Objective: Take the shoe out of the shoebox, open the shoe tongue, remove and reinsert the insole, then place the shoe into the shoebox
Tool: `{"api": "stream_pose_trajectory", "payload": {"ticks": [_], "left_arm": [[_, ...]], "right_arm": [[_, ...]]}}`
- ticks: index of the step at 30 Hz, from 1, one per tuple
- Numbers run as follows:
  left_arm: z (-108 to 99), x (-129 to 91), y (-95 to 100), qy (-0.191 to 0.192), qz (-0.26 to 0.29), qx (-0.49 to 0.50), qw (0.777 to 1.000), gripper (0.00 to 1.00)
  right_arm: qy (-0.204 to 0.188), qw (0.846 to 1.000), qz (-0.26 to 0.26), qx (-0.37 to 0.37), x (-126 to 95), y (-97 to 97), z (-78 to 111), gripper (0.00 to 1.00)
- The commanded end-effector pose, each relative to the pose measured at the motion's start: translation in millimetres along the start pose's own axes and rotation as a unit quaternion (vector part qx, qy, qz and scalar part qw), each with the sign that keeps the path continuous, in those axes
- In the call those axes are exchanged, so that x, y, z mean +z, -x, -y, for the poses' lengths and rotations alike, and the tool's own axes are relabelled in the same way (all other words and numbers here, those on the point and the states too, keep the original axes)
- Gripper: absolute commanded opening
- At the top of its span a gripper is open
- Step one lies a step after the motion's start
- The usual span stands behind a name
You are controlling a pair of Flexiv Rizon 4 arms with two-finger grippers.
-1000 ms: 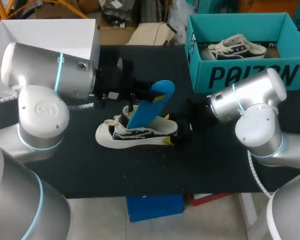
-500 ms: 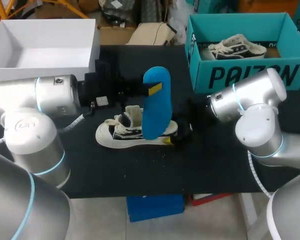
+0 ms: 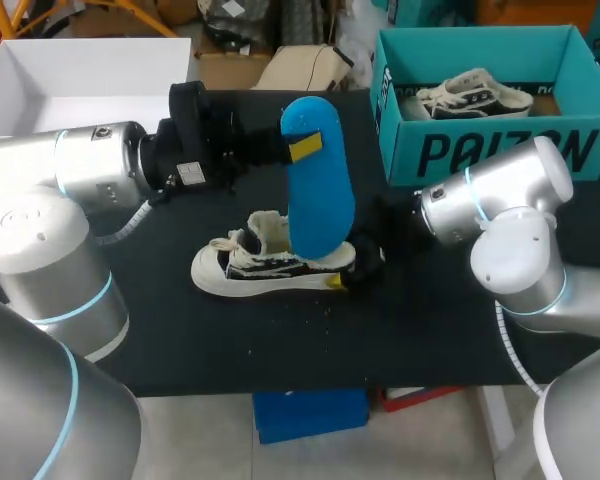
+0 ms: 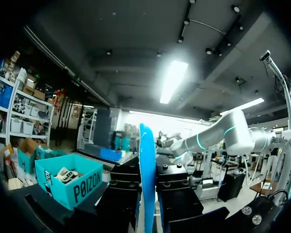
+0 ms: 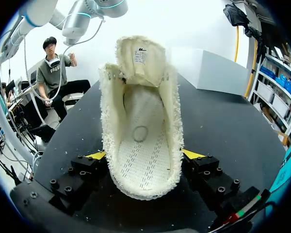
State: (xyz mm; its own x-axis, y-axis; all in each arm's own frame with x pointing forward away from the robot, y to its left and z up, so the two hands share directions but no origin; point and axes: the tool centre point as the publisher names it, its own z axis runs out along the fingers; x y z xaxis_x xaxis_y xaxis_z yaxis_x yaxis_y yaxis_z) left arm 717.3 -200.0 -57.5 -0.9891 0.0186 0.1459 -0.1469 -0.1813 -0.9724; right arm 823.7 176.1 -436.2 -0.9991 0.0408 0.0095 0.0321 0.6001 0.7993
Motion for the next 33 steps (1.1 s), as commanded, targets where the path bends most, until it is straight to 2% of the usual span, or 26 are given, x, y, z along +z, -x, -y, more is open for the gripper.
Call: {"api": "stream_pose_trajectory", "payload": {"ticks": [1,2,4,5,7,22,33], "left_arm": [[8,2,0.4,-0.014,-0.017,-0.02,1.0,0.0],[9,2,-0.1,-0.007,-0.015,-0.015,1.0,0.0],[13,1,-1.2,-0.029,-0.028,-0.035,0.999,0.0],[14,1,-1.4,-0.018,-0.022,-0.028,0.999,0.0],[18,3,-1.8,-0.02,-0.029,-0.036,0.999,0.0],[37,8,-8.9,0.029,-0.026,-0.033,0.999,0.0],[44,10,-11.0,0.028,-0.007,-0.034,0.999,0.0]], "right_arm": [[-0.001,1.0,0.001,0.001,2,2.1,4.7,0.0],[-0.001,1.0,0.001,0.001,2,2.1,4.7,0.0],[-0.001,1.0,0.001,0.001,2,2.1,4.7,0.0],[-0.001,1.0,0.001,0.001,2,2.1,4.7,0.0],[-0.001,1.0,0.001,0.001,2,2.1,4.7,0.0],[-0.001,1.0,0.001,0.001,2,2.1,4.7,0.0],[-0.001,1.0,0.001,0.001,2,2.1,4.7,0.0]]}}
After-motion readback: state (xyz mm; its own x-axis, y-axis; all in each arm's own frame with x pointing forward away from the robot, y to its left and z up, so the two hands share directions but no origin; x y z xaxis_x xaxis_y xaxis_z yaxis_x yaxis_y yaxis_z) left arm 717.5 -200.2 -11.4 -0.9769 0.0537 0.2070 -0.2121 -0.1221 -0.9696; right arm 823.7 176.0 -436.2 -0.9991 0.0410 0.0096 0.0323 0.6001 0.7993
